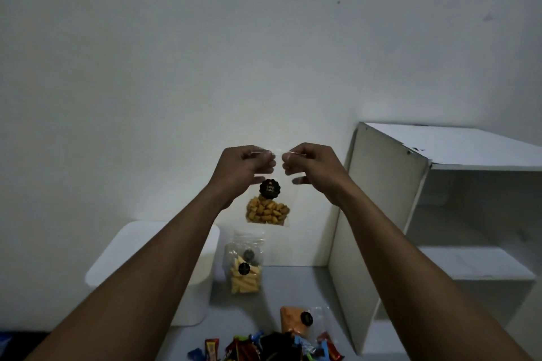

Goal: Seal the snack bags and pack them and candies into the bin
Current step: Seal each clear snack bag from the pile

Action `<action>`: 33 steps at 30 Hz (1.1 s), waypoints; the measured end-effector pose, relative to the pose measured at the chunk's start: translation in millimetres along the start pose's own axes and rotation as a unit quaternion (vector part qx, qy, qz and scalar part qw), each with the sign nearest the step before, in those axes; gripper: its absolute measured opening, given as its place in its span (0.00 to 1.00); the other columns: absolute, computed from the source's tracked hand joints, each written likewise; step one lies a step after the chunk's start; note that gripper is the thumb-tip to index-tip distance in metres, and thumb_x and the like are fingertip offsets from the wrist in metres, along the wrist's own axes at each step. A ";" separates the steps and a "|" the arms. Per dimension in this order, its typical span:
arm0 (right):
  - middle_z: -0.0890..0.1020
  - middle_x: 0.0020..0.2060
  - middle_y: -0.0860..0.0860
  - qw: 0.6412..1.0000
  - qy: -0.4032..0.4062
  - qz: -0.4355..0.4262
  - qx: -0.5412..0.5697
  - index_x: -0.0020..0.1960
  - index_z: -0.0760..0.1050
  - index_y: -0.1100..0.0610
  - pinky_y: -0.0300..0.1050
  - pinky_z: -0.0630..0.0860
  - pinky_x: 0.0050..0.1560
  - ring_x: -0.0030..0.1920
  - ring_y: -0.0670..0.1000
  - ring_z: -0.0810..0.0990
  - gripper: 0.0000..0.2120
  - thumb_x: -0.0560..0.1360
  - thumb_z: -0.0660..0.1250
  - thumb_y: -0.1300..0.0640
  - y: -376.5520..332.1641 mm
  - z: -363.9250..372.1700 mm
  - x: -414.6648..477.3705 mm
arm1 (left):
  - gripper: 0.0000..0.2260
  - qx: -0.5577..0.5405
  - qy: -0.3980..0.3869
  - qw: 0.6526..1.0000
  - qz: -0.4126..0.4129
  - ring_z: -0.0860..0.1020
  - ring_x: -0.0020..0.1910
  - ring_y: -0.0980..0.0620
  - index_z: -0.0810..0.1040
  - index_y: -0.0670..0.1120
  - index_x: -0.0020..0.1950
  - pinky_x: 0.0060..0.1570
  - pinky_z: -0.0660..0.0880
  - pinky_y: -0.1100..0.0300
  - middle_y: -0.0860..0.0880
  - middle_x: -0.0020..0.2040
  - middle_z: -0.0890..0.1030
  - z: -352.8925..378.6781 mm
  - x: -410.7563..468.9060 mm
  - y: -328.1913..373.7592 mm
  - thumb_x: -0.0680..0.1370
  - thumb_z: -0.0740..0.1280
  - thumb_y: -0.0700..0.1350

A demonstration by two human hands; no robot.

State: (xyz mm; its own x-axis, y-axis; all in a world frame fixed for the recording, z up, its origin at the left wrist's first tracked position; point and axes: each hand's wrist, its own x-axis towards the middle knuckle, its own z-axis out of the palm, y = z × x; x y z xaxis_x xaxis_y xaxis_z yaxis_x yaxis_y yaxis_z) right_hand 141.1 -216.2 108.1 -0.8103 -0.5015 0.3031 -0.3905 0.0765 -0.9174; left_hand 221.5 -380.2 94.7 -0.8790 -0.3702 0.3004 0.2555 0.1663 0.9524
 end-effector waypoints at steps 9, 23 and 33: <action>0.84 0.39 0.57 0.998 -0.026 -0.044 -0.022 0.49 0.80 0.66 0.46 0.82 0.43 0.40 0.49 0.83 0.07 0.76 0.70 0.61 -13.6 5.0 7.5 | 0.04 0.030 0.032 0.998 0.043 0.84 0.47 0.45 0.82 0.38 0.47 0.45 0.82 0.56 0.40 0.46 0.84 -7.4 7.3 9.3 0.75 0.72 0.38; 0.85 0.42 0.59 0.998 0.003 -0.057 -0.013 0.48 0.80 0.65 0.48 0.83 0.45 0.41 0.51 0.84 0.07 0.76 0.70 0.61 -9.9 4.9 -2.2 | 0.03 0.023 0.071 0.995 0.067 0.84 0.38 0.47 0.83 0.38 0.41 0.46 0.82 0.56 0.44 0.36 0.83 -16.2 3.7 7.9 0.74 0.73 0.37; 0.84 0.39 0.62 0.995 0.064 -0.075 -0.017 0.46 0.79 0.69 0.47 0.81 0.42 0.35 0.51 0.82 0.08 0.78 0.68 0.63 -7.7 -0.6 -3.3 | 0.05 -0.038 0.014 0.999 0.035 0.84 0.44 0.47 0.82 0.39 0.46 0.49 0.82 0.51 0.41 0.44 0.83 -15.3 2.3 10.1 0.76 0.71 0.40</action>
State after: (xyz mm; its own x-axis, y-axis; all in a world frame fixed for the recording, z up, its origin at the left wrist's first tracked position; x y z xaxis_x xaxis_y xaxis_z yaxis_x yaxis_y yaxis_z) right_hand 146.6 -214.6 114.3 -0.7902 -0.3960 0.4677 -0.5236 0.0398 -0.8510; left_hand 228.3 -393.4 105.8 -0.8460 -0.3864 0.3675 0.3472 0.1240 0.9296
